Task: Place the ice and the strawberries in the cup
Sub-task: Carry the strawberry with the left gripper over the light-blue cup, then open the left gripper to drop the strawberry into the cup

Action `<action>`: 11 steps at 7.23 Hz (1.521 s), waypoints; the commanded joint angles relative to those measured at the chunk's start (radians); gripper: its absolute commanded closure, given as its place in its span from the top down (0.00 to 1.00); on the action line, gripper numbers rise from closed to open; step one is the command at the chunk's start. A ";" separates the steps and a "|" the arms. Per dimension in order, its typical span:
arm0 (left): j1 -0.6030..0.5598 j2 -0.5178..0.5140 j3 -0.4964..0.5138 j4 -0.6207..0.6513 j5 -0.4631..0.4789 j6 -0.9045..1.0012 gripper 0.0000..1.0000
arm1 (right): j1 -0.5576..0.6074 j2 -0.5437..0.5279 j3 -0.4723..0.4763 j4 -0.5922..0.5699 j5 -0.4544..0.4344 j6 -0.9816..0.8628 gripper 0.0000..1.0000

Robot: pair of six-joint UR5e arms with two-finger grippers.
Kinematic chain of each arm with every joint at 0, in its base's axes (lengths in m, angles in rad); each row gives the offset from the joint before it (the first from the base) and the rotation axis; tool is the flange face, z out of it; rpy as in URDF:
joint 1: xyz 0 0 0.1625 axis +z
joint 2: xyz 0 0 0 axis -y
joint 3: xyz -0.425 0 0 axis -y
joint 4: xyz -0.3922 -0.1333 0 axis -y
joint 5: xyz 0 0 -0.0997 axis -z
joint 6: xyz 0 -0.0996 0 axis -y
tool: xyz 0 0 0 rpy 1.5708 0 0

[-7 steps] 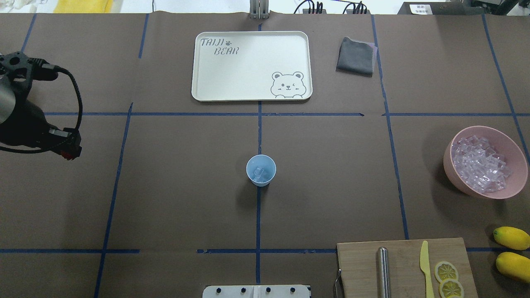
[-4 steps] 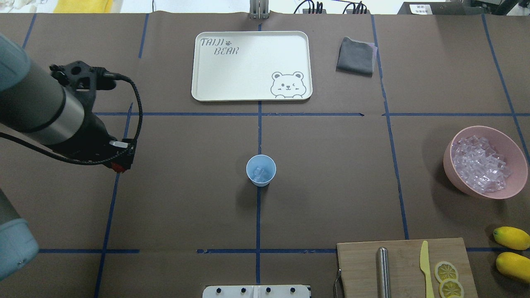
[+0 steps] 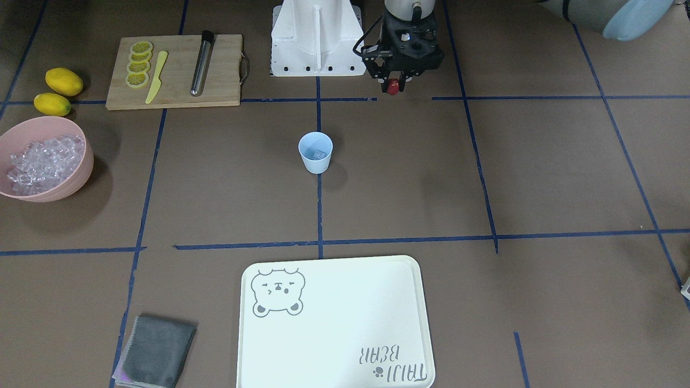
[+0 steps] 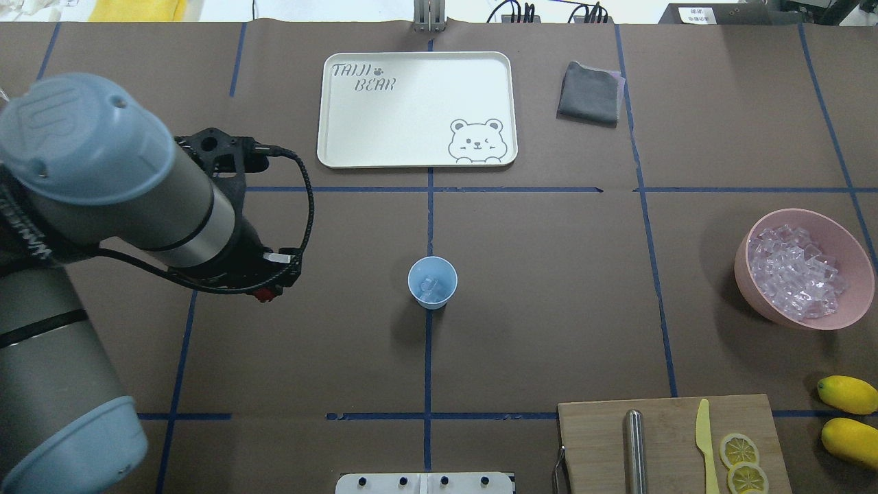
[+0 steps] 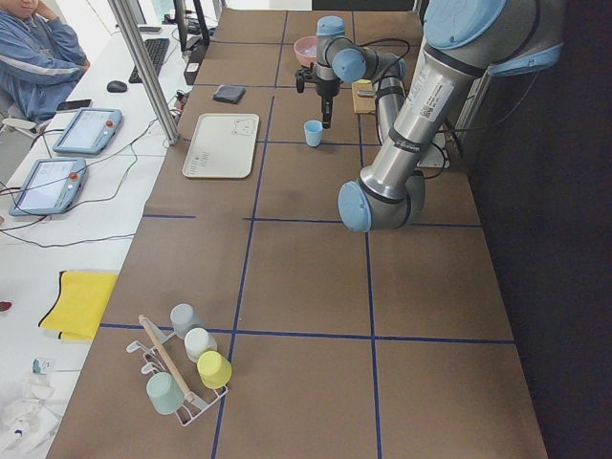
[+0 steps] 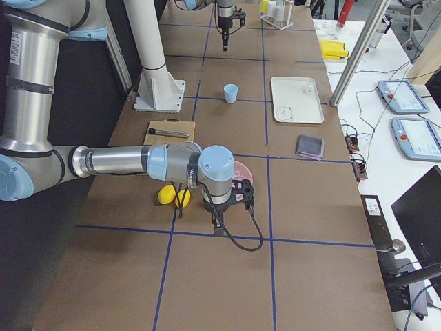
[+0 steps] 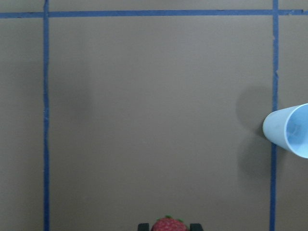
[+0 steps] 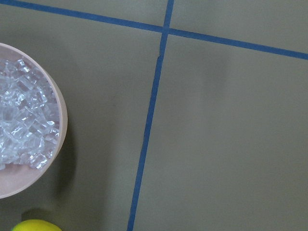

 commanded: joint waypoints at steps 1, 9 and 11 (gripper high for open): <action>0.015 -0.163 0.192 -0.010 0.015 -0.064 0.00 | 0.000 0.000 0.006 0.000 0.000 0.000 1.00; 0.081 -0.188 0.451 -0.308 0.068 -0.124 0.62 | 0.000 0.001 0.009 0.000 0.000 0.002 1.00; 0.081 -0.190 0.445 -0.306 0.065 -0.129 1.00 | 0.000 0.001 0.009 0.000 0.000 0.000 1.00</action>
